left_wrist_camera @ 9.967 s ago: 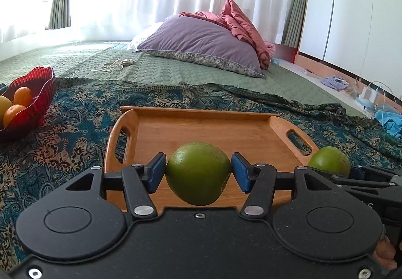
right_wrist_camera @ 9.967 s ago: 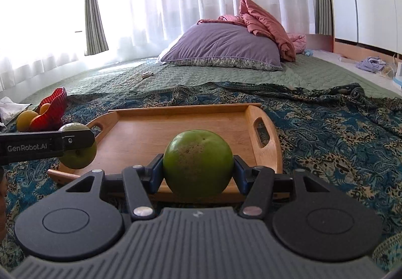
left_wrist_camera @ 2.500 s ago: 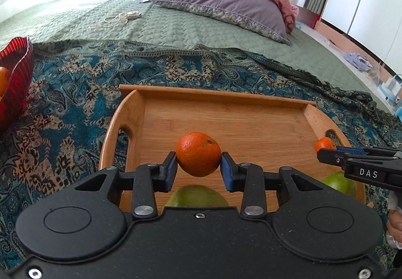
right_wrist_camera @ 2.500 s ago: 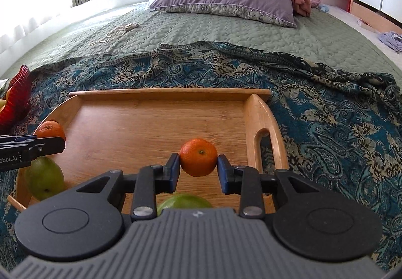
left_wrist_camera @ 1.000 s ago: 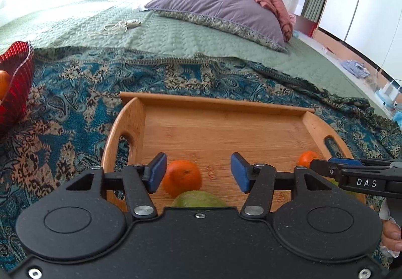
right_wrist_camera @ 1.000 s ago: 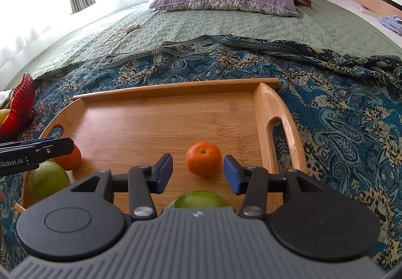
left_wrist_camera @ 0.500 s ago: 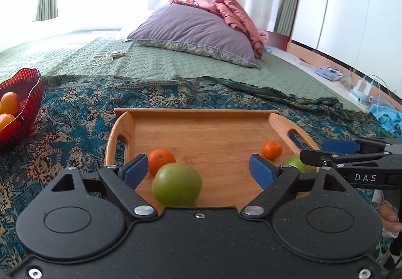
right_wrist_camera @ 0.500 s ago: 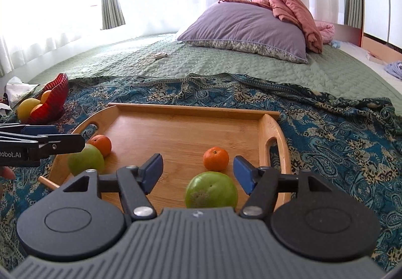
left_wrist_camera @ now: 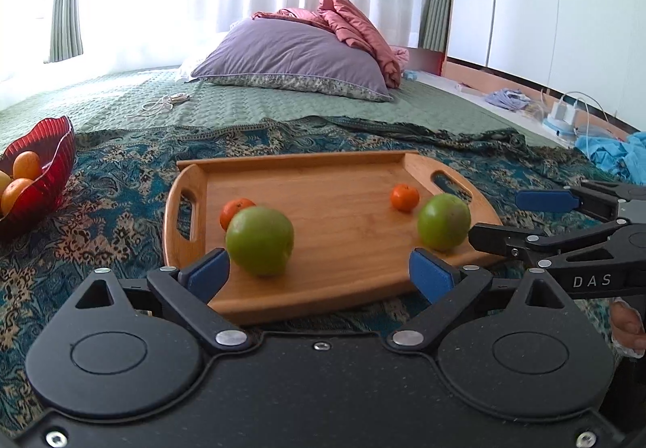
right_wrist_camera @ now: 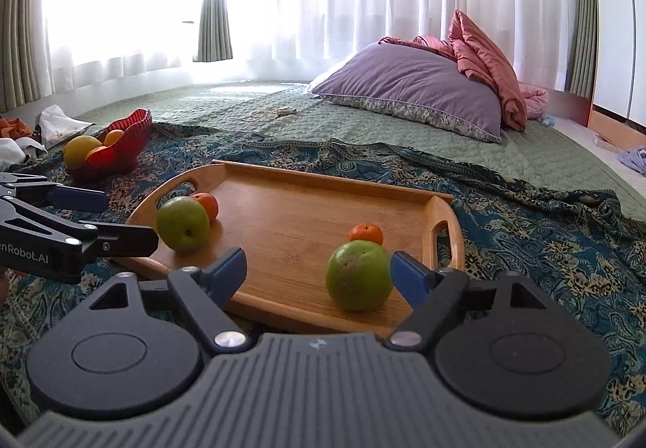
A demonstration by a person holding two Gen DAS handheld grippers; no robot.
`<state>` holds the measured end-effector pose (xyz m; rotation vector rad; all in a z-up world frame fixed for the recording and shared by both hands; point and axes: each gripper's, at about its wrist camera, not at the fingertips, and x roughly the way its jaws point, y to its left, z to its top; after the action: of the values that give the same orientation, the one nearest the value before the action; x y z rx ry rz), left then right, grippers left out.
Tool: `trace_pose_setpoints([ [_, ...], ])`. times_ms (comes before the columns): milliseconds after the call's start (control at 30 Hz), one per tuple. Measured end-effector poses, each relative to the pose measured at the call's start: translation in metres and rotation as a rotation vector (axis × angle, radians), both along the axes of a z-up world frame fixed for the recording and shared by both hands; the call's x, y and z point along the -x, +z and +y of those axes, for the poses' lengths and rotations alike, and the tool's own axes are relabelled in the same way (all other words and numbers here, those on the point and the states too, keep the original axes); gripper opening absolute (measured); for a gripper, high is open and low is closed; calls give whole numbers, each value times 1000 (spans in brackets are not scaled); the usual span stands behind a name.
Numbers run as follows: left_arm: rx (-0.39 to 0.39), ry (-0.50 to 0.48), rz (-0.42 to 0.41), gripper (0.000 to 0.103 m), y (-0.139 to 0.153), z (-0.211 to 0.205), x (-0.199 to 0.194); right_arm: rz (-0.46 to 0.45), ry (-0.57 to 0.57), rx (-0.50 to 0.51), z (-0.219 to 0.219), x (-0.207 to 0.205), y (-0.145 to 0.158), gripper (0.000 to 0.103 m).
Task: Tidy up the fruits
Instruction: 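Withdraw both tools from the tray toward the remaining fruit, then close the left tool around the large orange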
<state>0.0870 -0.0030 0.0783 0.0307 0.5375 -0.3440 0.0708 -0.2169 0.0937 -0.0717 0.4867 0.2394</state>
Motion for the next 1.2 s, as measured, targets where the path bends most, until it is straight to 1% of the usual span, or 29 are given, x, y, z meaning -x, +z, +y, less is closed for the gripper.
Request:
trace_pose_setpoints([
  [233, -34, -9, 17, 98, -18, -5, 20, -27, 27, 33, 6, 24, -13, 93],
  [400, -45, -6, 6, 99, -24, -6, 34, -35, 38, 31, 6, 36, -21, 101],
  [500, -45, 0, 4, 100, -28, -6, 44, -37, 44, 30, 6, 42, -26, 103],
  [667, -57, -20, 4, 101, -35, -8, 62, -35, 58, 47, 7, 52, -36, 103],
  [800, -39, -32, 5, 102, -39, -7, 72, -24, 78, 58, 8, 59, -44, 103],
  [967, -14, -46, 40, 102, -39, -9, 75, -16, 81, 92, 8, 66, -50, 103],
  [1200, 0, -103, 87, 100, -49, -19, 76, -4, 76, 137, 5, 73, -58, 103],
])
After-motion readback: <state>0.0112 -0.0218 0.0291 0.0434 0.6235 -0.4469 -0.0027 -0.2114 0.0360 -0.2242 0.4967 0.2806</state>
